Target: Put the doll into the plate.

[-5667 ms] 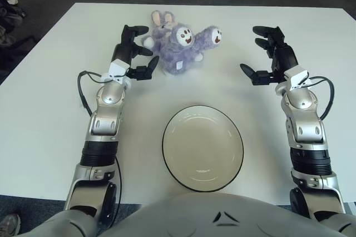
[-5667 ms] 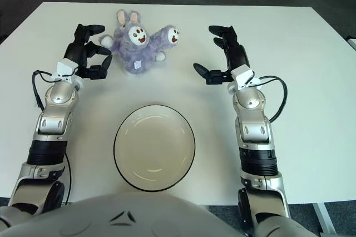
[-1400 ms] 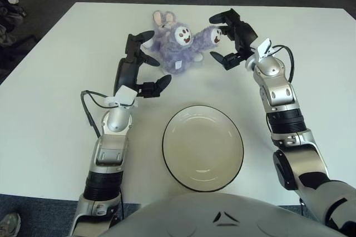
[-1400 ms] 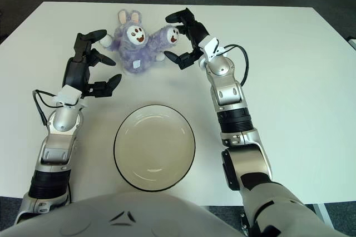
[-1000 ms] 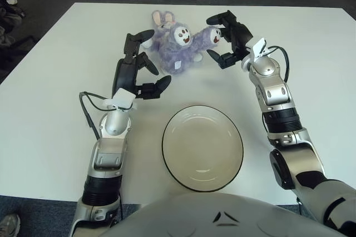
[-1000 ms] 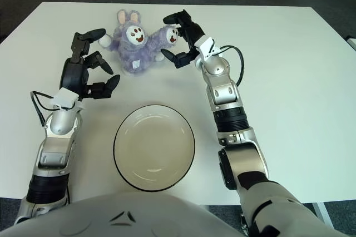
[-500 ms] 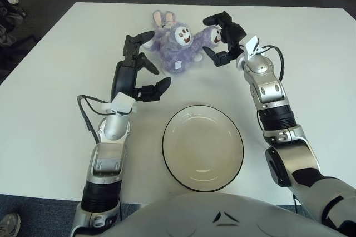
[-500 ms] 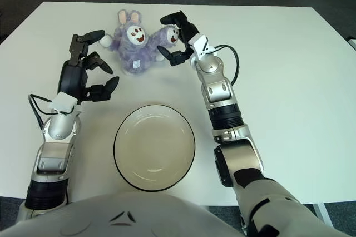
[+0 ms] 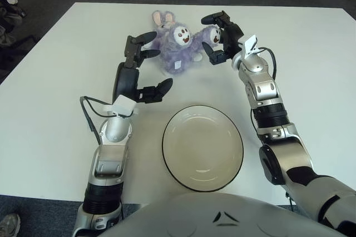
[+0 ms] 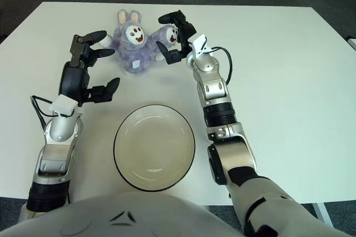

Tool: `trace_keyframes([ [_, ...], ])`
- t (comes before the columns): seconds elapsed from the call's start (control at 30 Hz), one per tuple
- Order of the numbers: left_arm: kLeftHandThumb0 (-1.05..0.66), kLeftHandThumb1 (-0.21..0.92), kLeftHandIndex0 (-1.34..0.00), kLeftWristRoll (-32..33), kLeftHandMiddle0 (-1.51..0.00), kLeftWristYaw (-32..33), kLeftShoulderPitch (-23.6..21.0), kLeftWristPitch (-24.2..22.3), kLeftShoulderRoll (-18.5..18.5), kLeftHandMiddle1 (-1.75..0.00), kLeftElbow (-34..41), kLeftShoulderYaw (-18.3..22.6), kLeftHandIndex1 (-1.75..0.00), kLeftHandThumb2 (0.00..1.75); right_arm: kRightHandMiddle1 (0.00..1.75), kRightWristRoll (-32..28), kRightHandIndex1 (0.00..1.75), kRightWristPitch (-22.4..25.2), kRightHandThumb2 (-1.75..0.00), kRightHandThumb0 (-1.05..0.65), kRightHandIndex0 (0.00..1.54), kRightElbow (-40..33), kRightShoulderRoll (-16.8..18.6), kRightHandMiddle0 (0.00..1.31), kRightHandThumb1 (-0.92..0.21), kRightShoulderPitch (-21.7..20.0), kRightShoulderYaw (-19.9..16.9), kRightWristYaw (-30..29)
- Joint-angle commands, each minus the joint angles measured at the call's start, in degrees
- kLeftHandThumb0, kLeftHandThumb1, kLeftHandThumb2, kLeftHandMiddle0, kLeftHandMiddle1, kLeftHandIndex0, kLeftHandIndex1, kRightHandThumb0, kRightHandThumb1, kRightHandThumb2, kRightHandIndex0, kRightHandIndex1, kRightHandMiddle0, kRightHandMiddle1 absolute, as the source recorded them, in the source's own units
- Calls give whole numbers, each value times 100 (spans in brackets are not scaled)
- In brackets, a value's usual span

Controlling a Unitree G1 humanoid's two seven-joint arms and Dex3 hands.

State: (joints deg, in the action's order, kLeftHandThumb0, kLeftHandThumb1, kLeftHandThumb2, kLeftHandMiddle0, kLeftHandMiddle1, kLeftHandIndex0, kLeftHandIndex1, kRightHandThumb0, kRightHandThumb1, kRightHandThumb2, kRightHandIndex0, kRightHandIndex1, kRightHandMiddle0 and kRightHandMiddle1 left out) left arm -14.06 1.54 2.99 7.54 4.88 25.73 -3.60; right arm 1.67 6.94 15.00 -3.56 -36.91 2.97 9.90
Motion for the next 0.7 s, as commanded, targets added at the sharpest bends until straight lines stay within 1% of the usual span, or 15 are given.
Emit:
trace_keyframes([
  [0.0,-71,52,0,-54,-29,41,58,4,-32,-86,62,-18,-104,81,149,-33,133,-198,-136,-9,26,118,-6,14,-16,-67,-62,-45],
  [0.17,-71,52,0,-164,-31,109,67,41,-58,-89,56,-17,-106,83,154,-56,136,-280,-135,-11,26,193,30,20,-18,-68,-97,-105],
  [0.4,-74,54,0,-248,-34,137,82,73,-69,-94,65,-19,-108,81,156,96,139,-232,-131,-18,25,208,37,23,-20,-66,-40,-302],
  [0.43,-74,55,0,-255,-33,140,84,80,-74,-94,71,-20,-108,81,159,97,140,-249,-114,-25,26,220,40,31,-35,-65,-37,-315],
  [0.47,-75,55,0,-259,-32,142,85,85,-77,-93,76,-21,-109,81,160,91,140,-263,-103,-30,29,229,42,36,-45,-65,-37,-320],
  [0.53,-75,55,0,-269,-31,150,86,101,-78,-93,77,-22,-109,81,161,79,141,-303,-92,-34,31,250,49,41,-54,-63,-42,-326],
  [0.6,-75,55,0,-281,-29,161,87,124,-74,-92,76,-23,-109,81,161,73,141,-361,-89,-37,34,272,58,45,-56,-58,-47,-338],
  [0.63,-75,55,0,-289,-29,167,85,135,-73,-91,75,-25,-109,81,163,82,142,-416,-90,-24,38,291,60,46,-56,-54,-47,-353],
  [0.67,-75,56,0,-294,-28,171,84,142,-73,-91,75,-27,-109,81,165,89,142,-455,-92,-15,42,304,60,48,-54,-52,-46,-365],
])
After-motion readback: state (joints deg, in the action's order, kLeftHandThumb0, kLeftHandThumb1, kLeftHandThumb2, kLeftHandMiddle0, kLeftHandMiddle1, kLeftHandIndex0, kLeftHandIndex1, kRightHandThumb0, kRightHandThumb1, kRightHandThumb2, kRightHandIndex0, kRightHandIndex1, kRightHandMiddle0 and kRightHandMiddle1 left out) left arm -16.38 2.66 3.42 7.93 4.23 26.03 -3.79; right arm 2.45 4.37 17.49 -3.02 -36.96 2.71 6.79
